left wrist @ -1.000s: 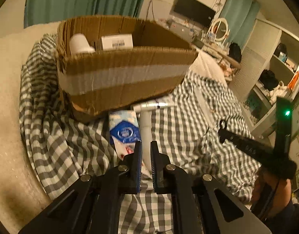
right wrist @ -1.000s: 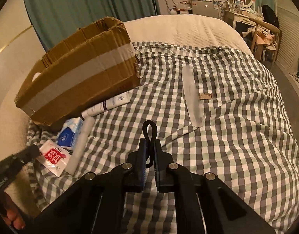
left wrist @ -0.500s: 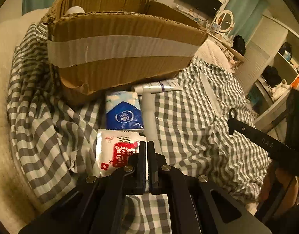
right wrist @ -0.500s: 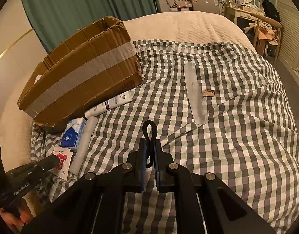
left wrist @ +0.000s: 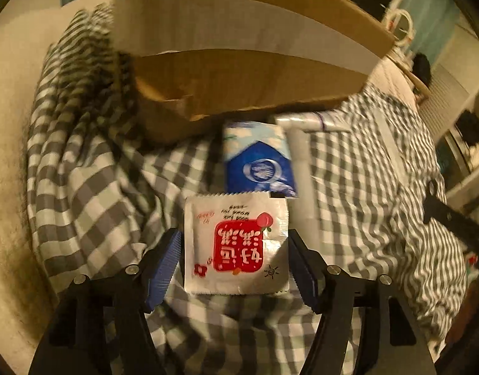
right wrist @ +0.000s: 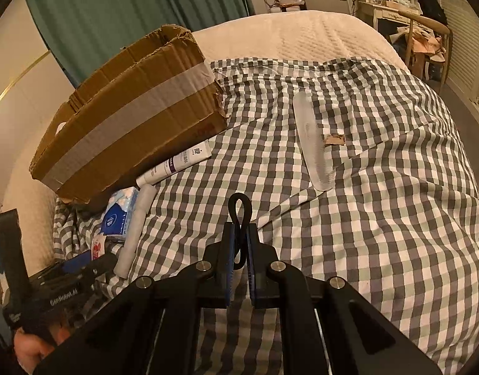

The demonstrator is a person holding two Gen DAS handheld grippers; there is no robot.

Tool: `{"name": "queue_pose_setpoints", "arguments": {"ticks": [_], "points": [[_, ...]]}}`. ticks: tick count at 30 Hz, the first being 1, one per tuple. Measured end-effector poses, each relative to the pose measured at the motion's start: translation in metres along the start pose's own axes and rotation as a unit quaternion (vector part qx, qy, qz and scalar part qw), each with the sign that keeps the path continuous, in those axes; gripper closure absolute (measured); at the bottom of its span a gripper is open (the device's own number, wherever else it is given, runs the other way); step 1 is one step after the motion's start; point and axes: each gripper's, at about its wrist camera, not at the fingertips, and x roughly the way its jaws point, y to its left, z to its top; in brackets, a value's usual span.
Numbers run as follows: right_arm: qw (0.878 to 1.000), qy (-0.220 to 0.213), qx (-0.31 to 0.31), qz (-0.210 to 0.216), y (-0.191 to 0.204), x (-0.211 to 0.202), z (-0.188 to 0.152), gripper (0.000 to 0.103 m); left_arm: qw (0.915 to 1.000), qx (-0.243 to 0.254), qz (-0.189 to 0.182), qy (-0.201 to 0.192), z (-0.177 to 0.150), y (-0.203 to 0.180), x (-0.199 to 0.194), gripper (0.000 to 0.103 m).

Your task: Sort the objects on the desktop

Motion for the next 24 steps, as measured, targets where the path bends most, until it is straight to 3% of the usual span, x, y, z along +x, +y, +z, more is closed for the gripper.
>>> {"name": "queue_pose_setpoints", "arguments": {"ticks": [3, 4, 5, 8, 12, 16, 24], "points": [[1.0, 0.002, -0.001, 0.002, 0.001, 0.0, 0.0, 0.096, 0.9998, -0.016, -0.013, 0.006, 0.001, 0.009, 0.001, 0.035], [1.0, 0.002, -0.001, 0.002, 0.001, 0.001, 0.0, 0.096, 0.9998, -0.013, -0.013, 0.008, 0.001, 0.01, 0.002, 0.042], [1.0, 0.003, -0.001, 0.002, 0.001, 0.001, -0.001, 0.096, 0.9999, -0.006, -0.007, 0.01, 0.0, 0.009, 0.003, 0.057], [1.0, 0.004, 0.0, 0.003, 0.001, 0.001, -0.001, 0.096, 0.9999, 0.004, -0.004, 0.008, -0.002, 0.009, -0.001, 0.065], [1.0, -0.002, -0.001, 0.006, 0.001, -0.002, -0.001, 0.096, 0.9998, -0.008, -0.017, -0.009, 0.0, 0.011, -0.016, 0.067], [1.0, -0.019, -0.01, 0.015, 0.006, -0.012, 0.001, 0.096, 0.9961, -0.021, -0.061, -0.061, 0.004, 0.009, -0.047, 0.067], [0.996, -0.074, -0.039, 0.037, 0.03, -0.058, 0.013, 0.096, 0.9805, 0.023, -0.151, -0.123, 0.03, -0.026, -0.112, 0.067]]}}
